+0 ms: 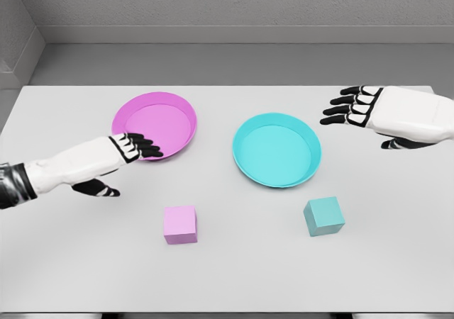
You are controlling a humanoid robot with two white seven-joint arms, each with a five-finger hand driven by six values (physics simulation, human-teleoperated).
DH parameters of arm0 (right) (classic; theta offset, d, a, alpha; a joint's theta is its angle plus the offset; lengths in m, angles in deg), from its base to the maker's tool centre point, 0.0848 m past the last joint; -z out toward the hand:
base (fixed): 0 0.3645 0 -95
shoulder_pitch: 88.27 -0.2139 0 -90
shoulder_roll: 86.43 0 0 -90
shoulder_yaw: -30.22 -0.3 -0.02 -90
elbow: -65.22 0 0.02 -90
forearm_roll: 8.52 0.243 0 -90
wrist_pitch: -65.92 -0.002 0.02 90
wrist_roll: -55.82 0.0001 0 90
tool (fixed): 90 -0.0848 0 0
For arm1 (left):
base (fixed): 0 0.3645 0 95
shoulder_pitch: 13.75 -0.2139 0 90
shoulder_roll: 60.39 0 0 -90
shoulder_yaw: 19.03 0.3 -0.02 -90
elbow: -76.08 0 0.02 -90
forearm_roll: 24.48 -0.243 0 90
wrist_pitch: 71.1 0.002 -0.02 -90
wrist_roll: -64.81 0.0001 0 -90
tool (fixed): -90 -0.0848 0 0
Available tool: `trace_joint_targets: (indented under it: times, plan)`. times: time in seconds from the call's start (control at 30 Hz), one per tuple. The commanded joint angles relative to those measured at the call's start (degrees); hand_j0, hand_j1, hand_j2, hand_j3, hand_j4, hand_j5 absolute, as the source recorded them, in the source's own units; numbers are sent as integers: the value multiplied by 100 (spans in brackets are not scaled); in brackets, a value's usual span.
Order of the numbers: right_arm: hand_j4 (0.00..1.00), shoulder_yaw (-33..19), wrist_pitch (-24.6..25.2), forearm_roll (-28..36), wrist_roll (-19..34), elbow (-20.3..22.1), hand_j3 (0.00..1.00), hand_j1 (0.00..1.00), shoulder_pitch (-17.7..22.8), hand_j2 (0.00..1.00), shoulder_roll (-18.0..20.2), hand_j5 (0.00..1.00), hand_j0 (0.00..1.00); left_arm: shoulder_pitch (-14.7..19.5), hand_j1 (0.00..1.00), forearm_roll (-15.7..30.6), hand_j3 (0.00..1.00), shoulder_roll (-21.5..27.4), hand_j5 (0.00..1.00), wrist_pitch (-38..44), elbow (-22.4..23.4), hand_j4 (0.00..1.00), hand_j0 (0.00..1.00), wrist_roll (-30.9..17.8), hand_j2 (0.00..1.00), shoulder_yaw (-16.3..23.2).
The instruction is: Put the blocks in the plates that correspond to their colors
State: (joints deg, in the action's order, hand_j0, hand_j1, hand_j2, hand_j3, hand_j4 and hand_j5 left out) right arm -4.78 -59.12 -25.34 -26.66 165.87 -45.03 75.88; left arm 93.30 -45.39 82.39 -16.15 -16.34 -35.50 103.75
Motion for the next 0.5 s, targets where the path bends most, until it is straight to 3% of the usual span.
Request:
trace_joint_targets:
  times: [0.0, 0.07, 0.3, 0.47]
  plan:
    - [100, 2, 4, 29, 4, -1, 100, 100, 0, 100, 2, 100, 100, 0, 100, 35, 100, 40, 100, 5, -40, 100, 100, -15, 100, 115]
    - [100, 54, 4, 29, 4, -10, 100, 100, 9, 100, 11, 100, 100, 0, 100, 35, 100, 31, 100, 5, -40, 100, 100, -85, 100, 168]
    - [100, 1065, 4, -120, -14, -27, 100, 100, 18, 100, 37, 100, 100, 9, 100, -114, 100, 5, 100, 5, -40, 100, 100, -85, 100, 361]
    - [100, 1478, 4, -384, -5, -19, 100, 100, 44, 100, -226, 100, 100, 18, 100, -132, 100, -4, 100, 5, -154, 100, 100, -191, 100, 370]
